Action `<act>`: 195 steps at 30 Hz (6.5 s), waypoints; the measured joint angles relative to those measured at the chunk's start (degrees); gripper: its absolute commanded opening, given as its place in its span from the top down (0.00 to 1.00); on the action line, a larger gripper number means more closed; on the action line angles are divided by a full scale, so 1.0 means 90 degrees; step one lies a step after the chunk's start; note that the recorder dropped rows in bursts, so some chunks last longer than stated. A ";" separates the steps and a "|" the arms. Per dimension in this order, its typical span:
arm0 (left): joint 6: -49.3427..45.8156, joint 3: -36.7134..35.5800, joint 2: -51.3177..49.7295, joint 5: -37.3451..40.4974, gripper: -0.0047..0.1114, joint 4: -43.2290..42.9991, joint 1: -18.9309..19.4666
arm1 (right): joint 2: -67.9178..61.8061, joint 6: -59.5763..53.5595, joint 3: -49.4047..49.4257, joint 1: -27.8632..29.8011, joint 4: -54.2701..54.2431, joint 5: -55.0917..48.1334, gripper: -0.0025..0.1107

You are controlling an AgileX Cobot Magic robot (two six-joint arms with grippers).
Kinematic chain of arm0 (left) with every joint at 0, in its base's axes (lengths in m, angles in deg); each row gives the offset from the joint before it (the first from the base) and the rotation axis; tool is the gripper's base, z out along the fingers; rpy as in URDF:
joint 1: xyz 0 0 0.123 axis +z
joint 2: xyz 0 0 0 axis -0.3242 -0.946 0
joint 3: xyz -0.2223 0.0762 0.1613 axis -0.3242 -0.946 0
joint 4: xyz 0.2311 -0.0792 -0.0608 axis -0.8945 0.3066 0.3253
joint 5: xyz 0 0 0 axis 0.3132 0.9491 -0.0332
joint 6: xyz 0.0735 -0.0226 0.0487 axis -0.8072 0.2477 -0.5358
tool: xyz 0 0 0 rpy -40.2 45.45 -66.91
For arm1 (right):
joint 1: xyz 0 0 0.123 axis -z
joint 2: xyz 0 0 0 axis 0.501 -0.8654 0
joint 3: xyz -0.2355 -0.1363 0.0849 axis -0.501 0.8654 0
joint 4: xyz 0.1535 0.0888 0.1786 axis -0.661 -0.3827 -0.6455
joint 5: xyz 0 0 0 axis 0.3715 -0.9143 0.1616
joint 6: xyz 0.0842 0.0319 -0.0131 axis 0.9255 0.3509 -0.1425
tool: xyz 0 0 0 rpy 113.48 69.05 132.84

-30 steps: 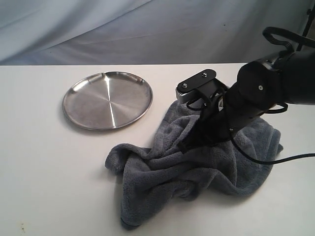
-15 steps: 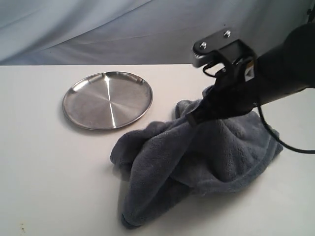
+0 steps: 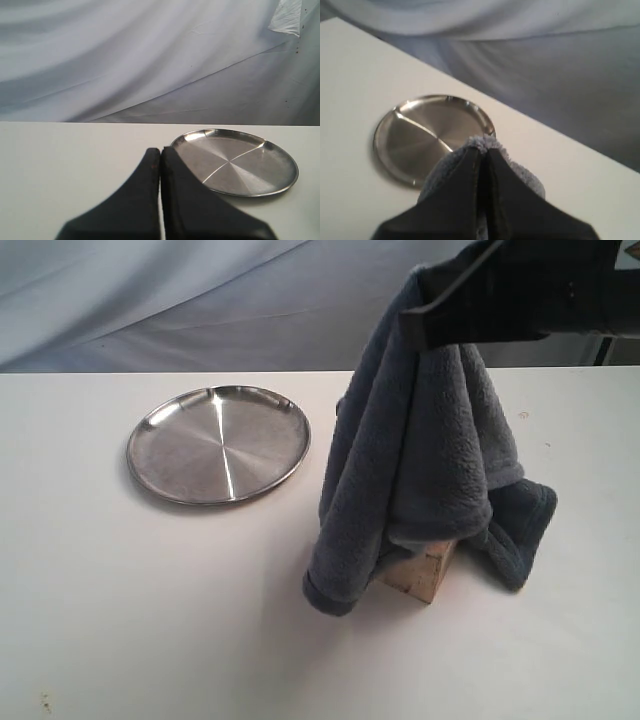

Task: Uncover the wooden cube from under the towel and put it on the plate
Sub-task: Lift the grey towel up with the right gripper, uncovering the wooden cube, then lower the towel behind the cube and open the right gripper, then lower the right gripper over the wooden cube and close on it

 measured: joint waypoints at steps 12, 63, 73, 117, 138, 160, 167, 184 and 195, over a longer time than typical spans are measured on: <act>0.0000 0.0000 0.0000 0.0000 0.95 0.0000 0.0000 | 0.0012 -0.0091 0.0000 0.0291 0.0256 0.1964 0.98; 0.0000 0.0000 0.0000 0.0000 0.95 0.0000 0.0000 | -0.4072 -0.0565 -0.0609 0.1368 -0.0840 0.3723 0.37; 0.0000 0.0000 0.0000 0.0000 0.95 0.0000 0.0000 | -0.3201 -0.0335 -0.0609 0.1368 -0.0813 0.3244 0.35; 0.0000 0.0000 0.0000 0.0000 0.95 0.0000 0.0000 | -0.0394 -0.2844 0.0420 0.0404 -0.0673 -0.2486 0.41; 0.0000 0.0000 0.0000 0.0000 0.95 0.0000 0.0000 | -0.1335 -0.3142 0.0749 0.0404 -0.1197 -0.1766 0.19; 0.0000 0.0000 0.0000 0.0000 0.95 0.0000 0.0000 | -0.2111 -0.3643 -0.0016 0.0433 -0.1394 -0.2684 0.19; 0.0000 0.0000 0.0000 0.0000 0.95 0.0000 0.0000 | -0.2490 -0.3593 -0.0016 0.0458 -0.1381 -0.2781 0.19; 0.0000 0.0000 0.0000 0.0000 0.95 0.0000 0.0000 | -0.2617 -0.3807 -0.0016 0.0458 -0.1381 -0.2139 0.19; 0.0000 0.0000 0.0000 0.0000 0.95 0.0000 0.0000 | -0.2617 -0.3735 -0.0016 0.0551 -0.1381 -0.2048 0.06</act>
